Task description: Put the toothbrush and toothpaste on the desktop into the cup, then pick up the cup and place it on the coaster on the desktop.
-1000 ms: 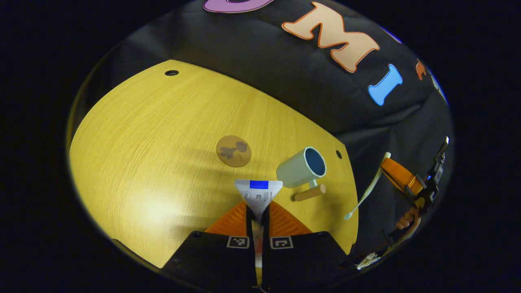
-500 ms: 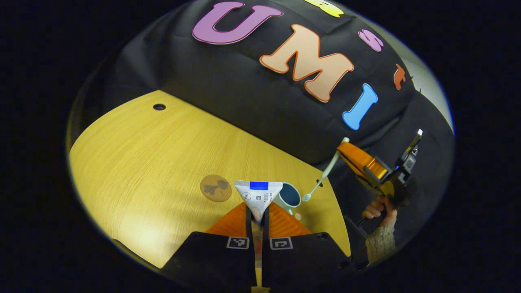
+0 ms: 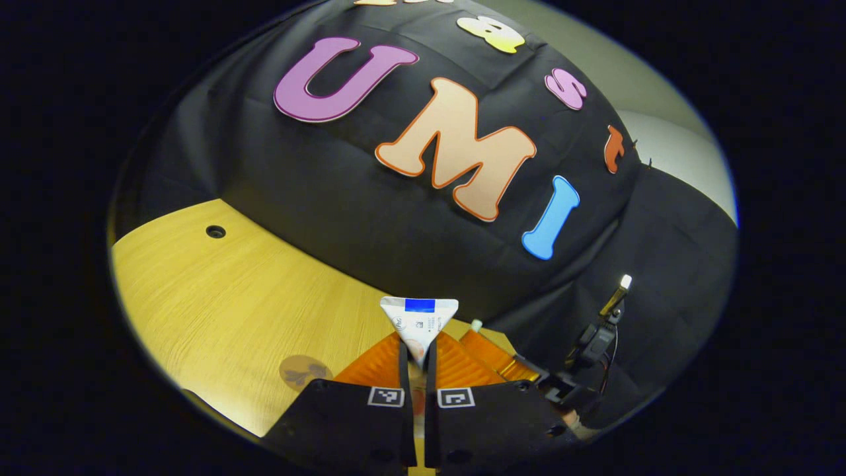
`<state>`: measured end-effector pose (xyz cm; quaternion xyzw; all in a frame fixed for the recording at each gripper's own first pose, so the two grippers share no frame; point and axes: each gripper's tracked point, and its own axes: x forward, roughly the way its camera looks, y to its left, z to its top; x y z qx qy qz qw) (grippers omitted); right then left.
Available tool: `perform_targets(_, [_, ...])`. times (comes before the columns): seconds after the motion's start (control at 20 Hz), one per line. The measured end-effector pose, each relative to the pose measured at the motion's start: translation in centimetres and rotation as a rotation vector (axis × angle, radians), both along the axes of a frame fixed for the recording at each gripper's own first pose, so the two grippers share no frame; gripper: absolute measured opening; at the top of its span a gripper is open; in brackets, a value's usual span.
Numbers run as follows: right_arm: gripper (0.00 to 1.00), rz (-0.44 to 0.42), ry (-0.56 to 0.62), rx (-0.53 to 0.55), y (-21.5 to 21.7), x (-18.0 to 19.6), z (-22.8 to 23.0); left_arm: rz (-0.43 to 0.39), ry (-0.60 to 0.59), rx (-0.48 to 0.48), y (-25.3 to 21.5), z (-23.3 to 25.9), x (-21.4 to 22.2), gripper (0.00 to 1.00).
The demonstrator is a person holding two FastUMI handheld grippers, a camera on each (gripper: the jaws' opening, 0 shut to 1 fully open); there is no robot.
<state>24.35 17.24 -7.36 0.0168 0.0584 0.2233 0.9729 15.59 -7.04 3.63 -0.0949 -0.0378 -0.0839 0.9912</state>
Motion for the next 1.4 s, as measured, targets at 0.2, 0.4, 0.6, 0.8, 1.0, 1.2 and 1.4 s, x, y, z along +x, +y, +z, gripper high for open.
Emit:
perform_targets(0.2, [0.19, -0.003, 0.03, 0.025, -1.0, -0.6, -0.8, -0.02, -0.06, -0.049, -1.1, 0.8, 2.0, 0.04])
perform_targets(0.4, [1.0, -0.056, 0.005, 0.066, -3.5, -1.2, 0.4, -0.025, -0.044, -0.065, -1.4, -0.2, 3.2, 0.04])
perform_targets(0.6, [0.98, -0.145, -0.029, 0.082, -7.5, -1.4, 1.7, -0.041, -0.018, -0.062, -2.1, -1.5, 4.3, 0.04])
perform_targets(0.8, [0.98, -0.221, -0.043, 0.076, -11.8, -2.2, 2.5, -0.052, -0.013, -0.035, -2.9, -2.3, 5.5, 0.04])
perform_targets(1.0, [0.98, -0.281, -0.061, 0.063, -15.4, -3.2, 3.4, -0.043, 0.019, 0.014, -3.1, -4.2, 7.0, 0.04])
perform_targets(1.2, [0.98, -0.337, -0.059, 0.045, -18.1, -3.8, 3.3, -0.033, 0.035, 0.08, -3.8, -5.8, 7.7, 0.05])
perform_targets(1.4, [0.94, -0.363, -0.041, 0.038, -19.1, -4.5, 2.5, -0.038, 0.069, 0.157, -4.8, -7.7, 7.8, 0.1])
